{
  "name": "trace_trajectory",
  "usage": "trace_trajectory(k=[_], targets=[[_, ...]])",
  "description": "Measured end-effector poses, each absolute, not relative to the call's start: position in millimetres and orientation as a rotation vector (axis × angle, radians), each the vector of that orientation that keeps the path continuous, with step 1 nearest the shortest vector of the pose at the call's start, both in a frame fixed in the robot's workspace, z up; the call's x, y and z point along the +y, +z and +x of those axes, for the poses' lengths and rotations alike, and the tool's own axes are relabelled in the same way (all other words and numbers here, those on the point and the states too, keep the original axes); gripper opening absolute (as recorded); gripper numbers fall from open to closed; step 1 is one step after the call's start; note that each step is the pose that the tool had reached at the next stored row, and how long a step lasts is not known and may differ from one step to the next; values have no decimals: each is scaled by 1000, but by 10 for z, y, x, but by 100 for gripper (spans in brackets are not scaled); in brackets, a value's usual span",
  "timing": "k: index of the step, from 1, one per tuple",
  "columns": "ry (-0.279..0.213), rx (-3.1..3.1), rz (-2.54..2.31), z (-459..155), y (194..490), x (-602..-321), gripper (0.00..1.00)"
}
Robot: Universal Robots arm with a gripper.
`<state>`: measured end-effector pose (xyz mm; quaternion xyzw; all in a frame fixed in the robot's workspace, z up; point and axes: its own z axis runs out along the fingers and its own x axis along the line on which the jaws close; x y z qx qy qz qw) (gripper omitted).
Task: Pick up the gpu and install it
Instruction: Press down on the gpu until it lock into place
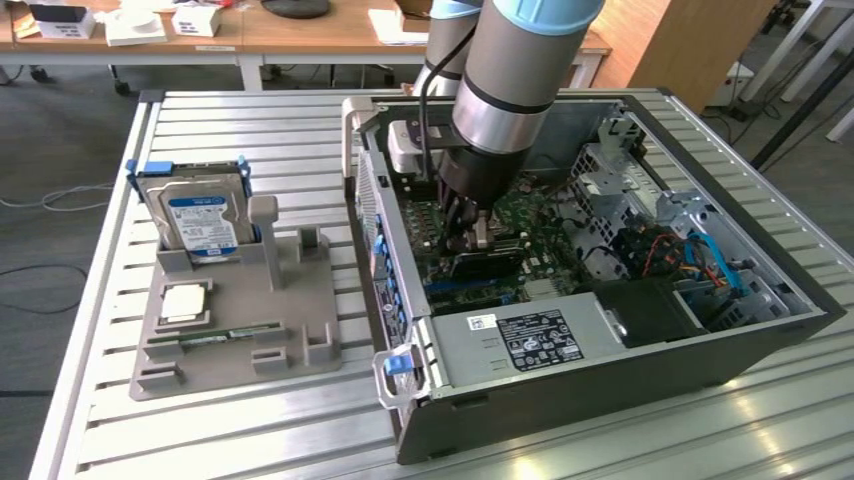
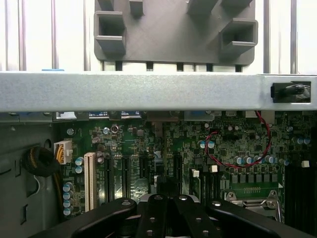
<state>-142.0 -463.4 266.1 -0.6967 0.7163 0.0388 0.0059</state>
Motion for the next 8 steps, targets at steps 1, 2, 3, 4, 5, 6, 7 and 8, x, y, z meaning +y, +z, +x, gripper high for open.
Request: trace_trajectory(k=[1, 2, 3, 4, 5, 6, 7, 8], targets=[[121, 2242, -2181, -1420, 2661, -4634, 11], [121, 2242, -2181, -1420, 2661, -4634, 11], [121, 2242, -2181, -1420, 2661, -4634, 11], [121, 2242, -2181, -1420, 2661, -4634, 11], [121, 2242, -2181, -1421, 2660, -4635, 11], [121, 2242, -2181, -1421, 2658, -4635, 11], [121, 2242, -2181, -1421, 2658, -4635, 11], [121, 2242, -2181, -1421, 2658, -4635, 11]])
